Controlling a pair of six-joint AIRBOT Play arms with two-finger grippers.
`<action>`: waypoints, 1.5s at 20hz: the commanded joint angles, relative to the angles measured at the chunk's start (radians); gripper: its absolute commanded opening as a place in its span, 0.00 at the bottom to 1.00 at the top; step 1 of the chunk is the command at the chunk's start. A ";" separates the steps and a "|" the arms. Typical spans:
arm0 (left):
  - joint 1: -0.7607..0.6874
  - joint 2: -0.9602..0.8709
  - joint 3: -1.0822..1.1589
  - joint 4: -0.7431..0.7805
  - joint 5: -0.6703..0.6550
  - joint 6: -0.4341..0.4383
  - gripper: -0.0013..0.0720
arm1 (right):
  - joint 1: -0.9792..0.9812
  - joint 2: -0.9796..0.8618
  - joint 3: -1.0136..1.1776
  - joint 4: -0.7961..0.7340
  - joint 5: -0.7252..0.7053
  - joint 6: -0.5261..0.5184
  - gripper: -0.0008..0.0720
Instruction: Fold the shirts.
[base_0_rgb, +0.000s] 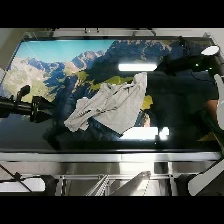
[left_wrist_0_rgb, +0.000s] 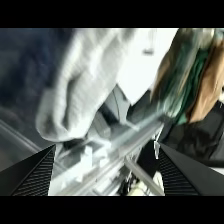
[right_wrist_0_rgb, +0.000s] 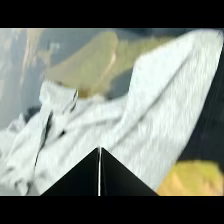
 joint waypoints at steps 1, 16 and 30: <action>0.043 -0.025 0.061 0.024 -0.031 -0.026 1.00 | -0.020 0.034 -0.059 -0.076 0.278 0.085 0.03; -0.296 -0.024 -0.217 0.091 0.135 0.003 0.98 | 0.270 0.415 -1.128 0.133 -0.311 -0.100 0.79; -0.262 -0.023 -0.197 0.092 0.231 0.069 0.04 | 0.447 0.363 -1.128 0.476 -0.444 -0.234 0.03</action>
